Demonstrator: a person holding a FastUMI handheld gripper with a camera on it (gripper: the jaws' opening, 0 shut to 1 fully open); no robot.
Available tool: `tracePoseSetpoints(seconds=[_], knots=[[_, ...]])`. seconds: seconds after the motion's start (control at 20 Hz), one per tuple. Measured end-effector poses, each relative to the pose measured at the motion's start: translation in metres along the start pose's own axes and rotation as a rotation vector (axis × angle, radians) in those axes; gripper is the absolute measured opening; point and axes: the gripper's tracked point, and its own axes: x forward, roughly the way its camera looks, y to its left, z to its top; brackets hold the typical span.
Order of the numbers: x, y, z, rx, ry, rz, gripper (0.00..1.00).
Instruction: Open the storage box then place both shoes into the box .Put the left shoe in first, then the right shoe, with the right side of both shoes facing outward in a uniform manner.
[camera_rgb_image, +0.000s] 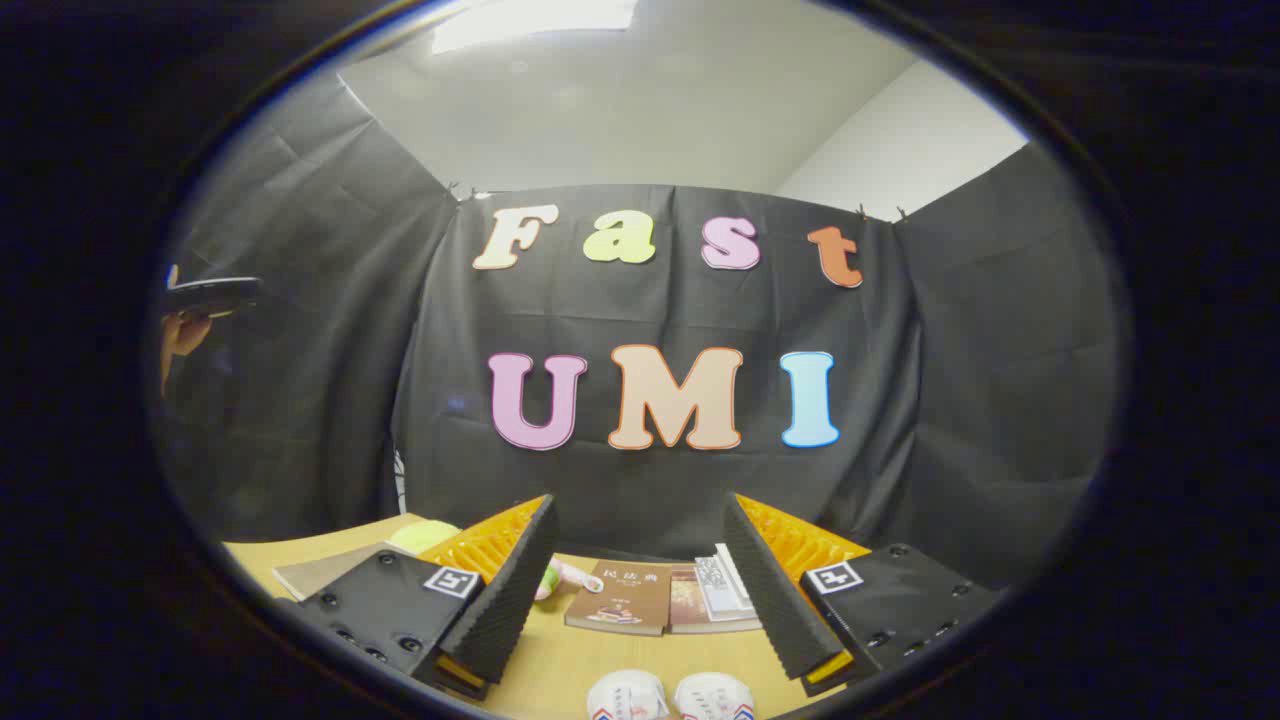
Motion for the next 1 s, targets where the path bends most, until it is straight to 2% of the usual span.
tracePoseSetpoints(seconds=[1.0], knots=[[0.003, -0.009, 0.011, -0.019, -0.014, 0.0, 1.0]])
